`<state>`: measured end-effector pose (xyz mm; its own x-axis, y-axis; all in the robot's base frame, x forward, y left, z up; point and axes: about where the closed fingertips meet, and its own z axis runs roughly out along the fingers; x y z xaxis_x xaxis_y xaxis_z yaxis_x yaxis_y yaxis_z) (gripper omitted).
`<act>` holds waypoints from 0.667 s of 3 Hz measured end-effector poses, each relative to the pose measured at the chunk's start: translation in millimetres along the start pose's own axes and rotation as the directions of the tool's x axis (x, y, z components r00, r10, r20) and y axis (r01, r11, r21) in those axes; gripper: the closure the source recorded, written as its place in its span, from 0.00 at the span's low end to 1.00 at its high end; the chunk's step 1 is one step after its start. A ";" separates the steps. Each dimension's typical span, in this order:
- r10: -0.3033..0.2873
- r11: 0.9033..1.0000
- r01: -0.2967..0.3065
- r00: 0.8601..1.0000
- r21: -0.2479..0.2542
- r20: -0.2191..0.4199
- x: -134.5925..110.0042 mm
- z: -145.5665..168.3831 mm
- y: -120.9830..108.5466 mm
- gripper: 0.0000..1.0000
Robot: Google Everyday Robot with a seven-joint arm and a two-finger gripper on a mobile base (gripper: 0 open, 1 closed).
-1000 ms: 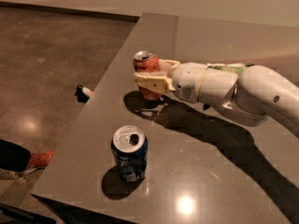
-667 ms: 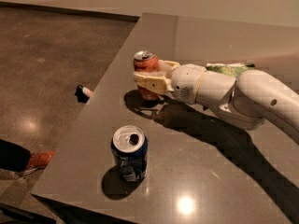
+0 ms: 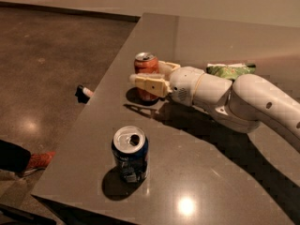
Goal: Place coke can upright
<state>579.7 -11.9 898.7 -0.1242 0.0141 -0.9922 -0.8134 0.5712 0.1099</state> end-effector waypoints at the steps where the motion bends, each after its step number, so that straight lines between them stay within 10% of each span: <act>1: -0.001 1.000 0.001 1.000 -0.002 0.000 -0.3 0.8 1.0 0.00; 2: -0.001 1.000 0.001 1.000 -0.002 0.000 -0.4 0.9 1.1 0.00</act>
Offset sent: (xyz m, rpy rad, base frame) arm -0.0003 0.0012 0.0004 -0.0002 -0.0006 0.0021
